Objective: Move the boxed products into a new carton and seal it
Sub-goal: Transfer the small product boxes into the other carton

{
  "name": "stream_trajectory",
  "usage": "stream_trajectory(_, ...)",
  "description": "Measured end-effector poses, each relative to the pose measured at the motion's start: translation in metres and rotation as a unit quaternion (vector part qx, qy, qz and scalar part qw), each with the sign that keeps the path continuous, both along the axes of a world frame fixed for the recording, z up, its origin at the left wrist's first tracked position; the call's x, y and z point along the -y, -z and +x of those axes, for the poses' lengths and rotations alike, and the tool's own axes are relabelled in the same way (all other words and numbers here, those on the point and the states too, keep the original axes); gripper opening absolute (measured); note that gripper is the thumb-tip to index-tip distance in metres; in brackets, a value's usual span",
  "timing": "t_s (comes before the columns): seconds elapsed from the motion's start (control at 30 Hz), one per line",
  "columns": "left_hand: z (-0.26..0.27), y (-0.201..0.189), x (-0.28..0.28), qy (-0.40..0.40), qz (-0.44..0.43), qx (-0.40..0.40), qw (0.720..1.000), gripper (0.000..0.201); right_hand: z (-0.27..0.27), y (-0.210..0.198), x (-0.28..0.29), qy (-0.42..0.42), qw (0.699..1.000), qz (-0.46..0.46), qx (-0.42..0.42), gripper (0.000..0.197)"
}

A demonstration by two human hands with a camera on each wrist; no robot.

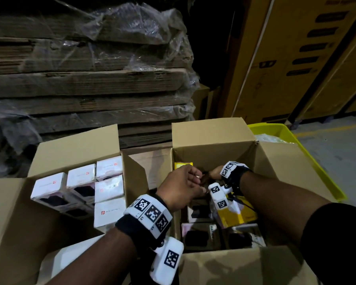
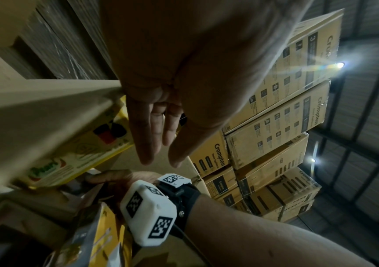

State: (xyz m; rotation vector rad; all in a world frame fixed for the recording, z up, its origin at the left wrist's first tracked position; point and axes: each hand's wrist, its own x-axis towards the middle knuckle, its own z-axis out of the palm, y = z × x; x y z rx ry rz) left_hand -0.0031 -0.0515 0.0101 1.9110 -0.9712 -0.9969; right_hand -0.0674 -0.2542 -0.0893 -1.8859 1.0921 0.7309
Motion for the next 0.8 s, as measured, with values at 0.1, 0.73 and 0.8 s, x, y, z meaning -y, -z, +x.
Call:
stream_trajectory(0.1, 0.0, 0.001, 0.0, -0.004, 0.002, 0.038, 0.999, 0.047, -0.001, -0.012, -0.008, 0.065, 0.995, 0.075, 0.011, 0.03)
stream_trajectory(0.73, 0.001, -0.014, 0.033, 0.041, -0.021, 0.206, 0.977, 0.107, -0.056, -0.129, -0.025, 0.067, 0.934, 0.018, 0.351, 0.034)
stream_trajectory(0.8, 0.004, -0.016, 0.031, 0.036, -0.02, 0.234, 0.971, 0.1, -0.054, -0.135, -0.033, 0.069, 0.92, 0.094, 0.374, 0.023)
